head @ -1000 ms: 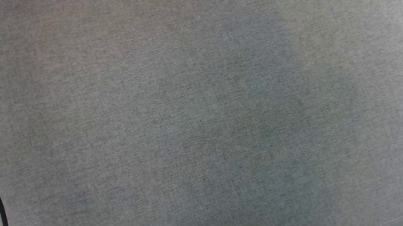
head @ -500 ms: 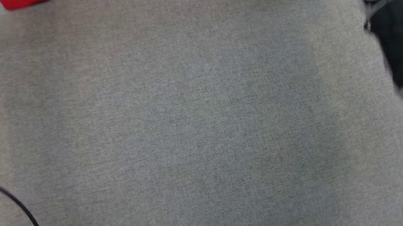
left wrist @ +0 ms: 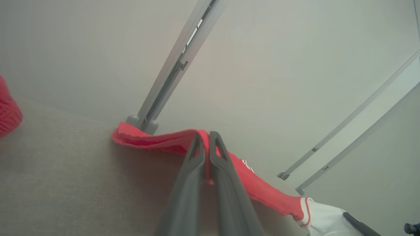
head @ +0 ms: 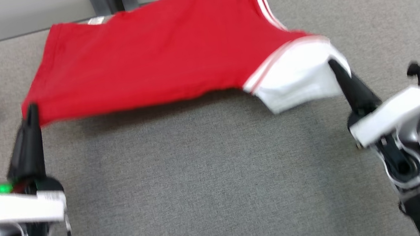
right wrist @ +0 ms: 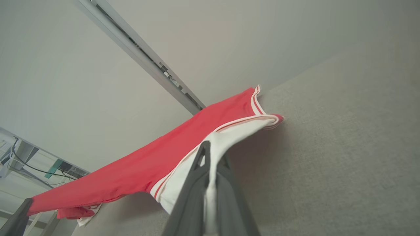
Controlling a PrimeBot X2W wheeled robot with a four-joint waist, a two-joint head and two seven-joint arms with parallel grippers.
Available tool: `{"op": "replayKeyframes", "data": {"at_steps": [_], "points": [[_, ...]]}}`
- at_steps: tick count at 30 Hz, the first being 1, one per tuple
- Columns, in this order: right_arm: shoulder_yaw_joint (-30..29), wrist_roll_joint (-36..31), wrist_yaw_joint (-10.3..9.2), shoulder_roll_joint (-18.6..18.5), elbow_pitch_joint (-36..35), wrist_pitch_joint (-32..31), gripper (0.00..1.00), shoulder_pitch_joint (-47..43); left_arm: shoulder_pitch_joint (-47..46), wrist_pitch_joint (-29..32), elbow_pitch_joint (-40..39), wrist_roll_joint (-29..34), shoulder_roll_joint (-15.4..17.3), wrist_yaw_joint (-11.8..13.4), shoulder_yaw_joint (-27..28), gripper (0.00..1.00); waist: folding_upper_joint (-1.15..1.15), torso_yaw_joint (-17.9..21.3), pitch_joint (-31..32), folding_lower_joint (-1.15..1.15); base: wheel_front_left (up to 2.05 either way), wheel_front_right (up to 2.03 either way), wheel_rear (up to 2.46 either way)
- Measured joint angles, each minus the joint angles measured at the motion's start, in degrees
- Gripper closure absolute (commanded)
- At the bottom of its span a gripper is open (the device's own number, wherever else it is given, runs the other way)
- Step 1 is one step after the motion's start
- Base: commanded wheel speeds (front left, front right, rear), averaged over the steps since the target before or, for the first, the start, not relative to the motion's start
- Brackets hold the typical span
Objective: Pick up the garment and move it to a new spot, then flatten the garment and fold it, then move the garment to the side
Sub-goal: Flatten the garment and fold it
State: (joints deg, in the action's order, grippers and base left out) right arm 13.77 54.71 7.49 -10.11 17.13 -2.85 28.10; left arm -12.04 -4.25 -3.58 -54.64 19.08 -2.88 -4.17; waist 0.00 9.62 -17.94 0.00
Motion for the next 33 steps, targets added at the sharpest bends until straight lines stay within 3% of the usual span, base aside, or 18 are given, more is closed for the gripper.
{"op": "replayKeyframes", "data": {"at_steps": [8, 15, 24, 33], "points": [[-9.0, -6.2, 0.00, 5.2, -16.3, -13.5, 1.00, -20.5, 15.4, -2.6, -4.5, 0.4, -1.6, 1.9, 0.1, 1.00, 0.00, -0.1, 3.2, 0.00, 0.00, 0.00, 0.00], [-14.8, -7.9, 0.00, 7.3, -24.4, -22.1, 1.00, -32.0, 22.3, -5.2, -2.9, 1.5, -3.9, 1.9, -2.0, 1.00, 0.00, -0.2, 4.5, 0.00, 0.00, 0.00, 0.00], [-16.8, -5.2, 0.00, 7.3, -27.0, -23.0, 1.00, -38.3, 26.6, -6.9, -1.8, 1.6, -5.1, 1.6, -2.6, 1.00, 0.00, -0.1, 4.6, 0.00, 0.00, 0.00, 0.00], [-16.9, -5.1, 0.00, 7.3, -28.7, -23.0, 1.00, -39.3, 31.8, -6.8, -6.9, 1.5, -5.0, 2.5, -2.7, 1.00, 0.00, -0.3, 4.3, 0.00, 0.00, 0.00, 0.00]]}}
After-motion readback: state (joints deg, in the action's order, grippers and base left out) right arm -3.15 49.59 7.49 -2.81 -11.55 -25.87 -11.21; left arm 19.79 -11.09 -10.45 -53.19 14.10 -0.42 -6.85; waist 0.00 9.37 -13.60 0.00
